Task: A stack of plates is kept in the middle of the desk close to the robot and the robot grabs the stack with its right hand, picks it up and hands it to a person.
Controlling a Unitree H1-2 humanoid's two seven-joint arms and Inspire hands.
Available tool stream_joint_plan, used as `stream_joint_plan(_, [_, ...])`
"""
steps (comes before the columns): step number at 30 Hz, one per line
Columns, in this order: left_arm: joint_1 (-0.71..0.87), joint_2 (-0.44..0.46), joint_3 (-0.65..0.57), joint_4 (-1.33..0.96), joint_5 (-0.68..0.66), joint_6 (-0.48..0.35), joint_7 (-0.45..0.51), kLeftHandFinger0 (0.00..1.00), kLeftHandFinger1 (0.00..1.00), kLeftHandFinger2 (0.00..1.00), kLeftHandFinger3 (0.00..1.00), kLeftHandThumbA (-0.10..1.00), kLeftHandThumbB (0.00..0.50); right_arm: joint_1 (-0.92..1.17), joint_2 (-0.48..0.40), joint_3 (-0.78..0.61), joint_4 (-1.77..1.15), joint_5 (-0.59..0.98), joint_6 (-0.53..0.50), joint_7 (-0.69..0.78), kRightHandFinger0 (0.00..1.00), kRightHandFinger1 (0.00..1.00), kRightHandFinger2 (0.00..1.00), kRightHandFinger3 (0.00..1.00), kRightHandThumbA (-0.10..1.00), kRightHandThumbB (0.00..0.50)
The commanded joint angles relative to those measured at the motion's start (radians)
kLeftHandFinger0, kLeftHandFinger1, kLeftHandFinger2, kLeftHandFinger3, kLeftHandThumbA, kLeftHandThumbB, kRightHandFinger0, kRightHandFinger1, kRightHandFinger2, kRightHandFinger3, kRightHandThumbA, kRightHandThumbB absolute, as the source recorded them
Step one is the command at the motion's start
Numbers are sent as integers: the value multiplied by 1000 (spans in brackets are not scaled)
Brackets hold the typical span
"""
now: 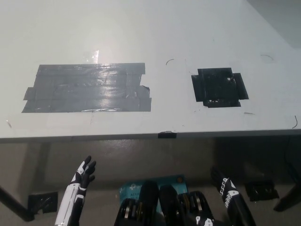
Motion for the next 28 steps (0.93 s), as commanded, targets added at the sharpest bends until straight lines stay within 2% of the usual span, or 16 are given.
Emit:
stream_joint_plan(1, [15, 2, -19, -34, 23, -8, -4, 1000, 1000, 1000, 1000, 1000, 0, -4, 2, 7, -7, -46, -34, 13, 1000, 1000, 1000, 1000, 1000, 260])
stream_joint_plan(5, [13, 7, -30, -30, 34, -9, -6, 1000, 1000, 1000, 1000, 1000, 0, -2, 3, 8, -13, -53, -29, 14, 1000, 1000, 1000, 1000, 1000, 243])
stream_joint_plan(20, [-5, 25, -34, -43, 25, 18, -11, 1000, 1000, 1000, 1000, 1000, 0, -28, 4, 7, -21, -77, -12, 22, 1000, 1000, 1000, 1000, 1000, 237])
stream_joint_plan(28, [-4, 22, -30, -30, 13, -5, -5, 1000, 1000, 1000, 1000, 1000, 0, -28, 4, 5, -19, -76, -2, 24, 1000, 1000, 1000, 1000, 1000, 255])
